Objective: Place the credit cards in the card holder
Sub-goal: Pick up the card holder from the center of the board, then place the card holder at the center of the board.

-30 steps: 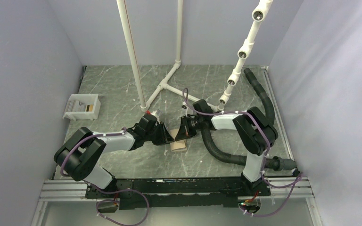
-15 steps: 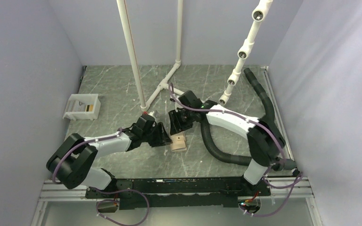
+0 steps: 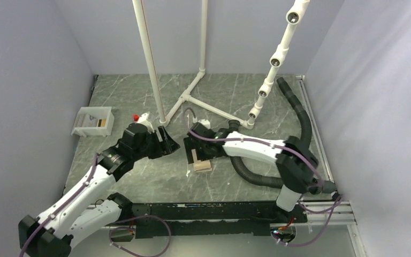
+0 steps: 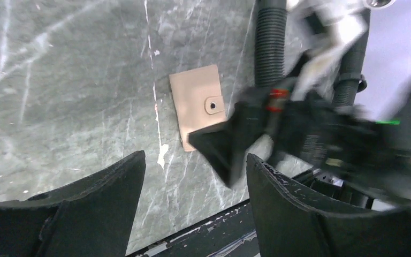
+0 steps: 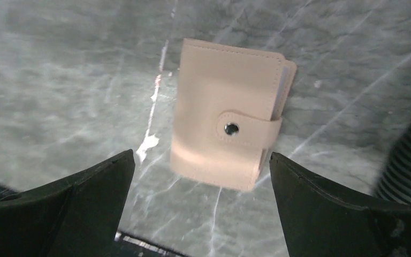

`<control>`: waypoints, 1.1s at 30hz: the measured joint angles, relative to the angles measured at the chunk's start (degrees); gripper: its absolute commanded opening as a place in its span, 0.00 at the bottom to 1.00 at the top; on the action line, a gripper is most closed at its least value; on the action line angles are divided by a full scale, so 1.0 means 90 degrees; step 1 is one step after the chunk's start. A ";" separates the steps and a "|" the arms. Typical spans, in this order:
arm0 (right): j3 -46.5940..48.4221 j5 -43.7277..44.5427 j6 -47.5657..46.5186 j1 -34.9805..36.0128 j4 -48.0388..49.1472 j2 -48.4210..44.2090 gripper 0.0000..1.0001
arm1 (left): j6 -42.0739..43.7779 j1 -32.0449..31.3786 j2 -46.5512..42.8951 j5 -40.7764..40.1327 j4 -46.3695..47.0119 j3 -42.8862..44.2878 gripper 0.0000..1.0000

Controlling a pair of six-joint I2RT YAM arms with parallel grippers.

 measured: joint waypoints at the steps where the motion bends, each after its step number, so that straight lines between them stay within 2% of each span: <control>1: 0.0034 0.0124 0.0051 0.0109 0.0007 0.0248 1.00 | 0.0061 0.0010 -0.0168 -0.0119 -0.0202 0.0119 0.74; 4: 0.0138 0.0452 0.0117 0.0306 -0.0005 0.0942 1.00 | 0.0155 0.0017 -0.0449 -0.0304 -0.0610 0.0357 0.75; 7: 0.0408 0.0906 0.0267 0.0447 -0.0240 0.1426 0.92 | 0.0214 0.0017 -0.0568 -0.0364 -0.0852 0.0396 0.75; 9: 0.0508 0.1151 0.0328 0.0491 -0.0216 0.1455 0.83 | 0.0226 0.0017 -0.0583 -0.0364 -0.0976 0.0396 0.75; 12: 0.0425 0.1404 0.0393 0.0532 -0.0155 0.1377 0.63 | 0.0228 0.0017 -0.0614 -0.0364 -0.1078 0.0393 0.75; 13: 0.0321 0.1479 0.0398 0.0546 -0.0124 0.1253 0.60 | 0.0231 0.0017 -0.0636 -0.0364 -0.1090 0.0393 0.75; 17: -0.0158 0.1865 0.0345 0.0546 -0.0345 0.0216 0.55 | 0.0270 0.0017 -0.0651 -0.0362 -0.1105 0.0393 0.75; 22: -0.0549 0.2710 0.0384 0.0427 -0.0775 -0.2074 0.53 | 0.0308 0.0022 -0.0559 -0.0308 -0.1049 0.0393 0.75; 24: -0.0741 0.2931 0.0447 0.0053 -0.0894 -0.2951 0.53 | 0.0330 0.0024 -0.0461 -0.0265 -0.1005 0.0393 0.75; 27: -0.1379 0.2943 0.0471 -0.1389 -0.0886 -0.3917 0.53 | 0.0352 0.0029 -0.0311 -0.0172 -0.0942 0.0396 0.74; 30: -0.2285 0.2970 0.0398 -0.2764 -0.0935 -0.4279 0.55 | 0.0386 0.0029 -0.0214 -0.0085 -0.0930 0.0459 0.74; 33: -0.3016 0.2754 0.0265 -0.3657 -0.0848 -0.4070 0.58 | 0.0430 0.0029 -0.0211 -0.0034 -0.0930 0.0641 0.73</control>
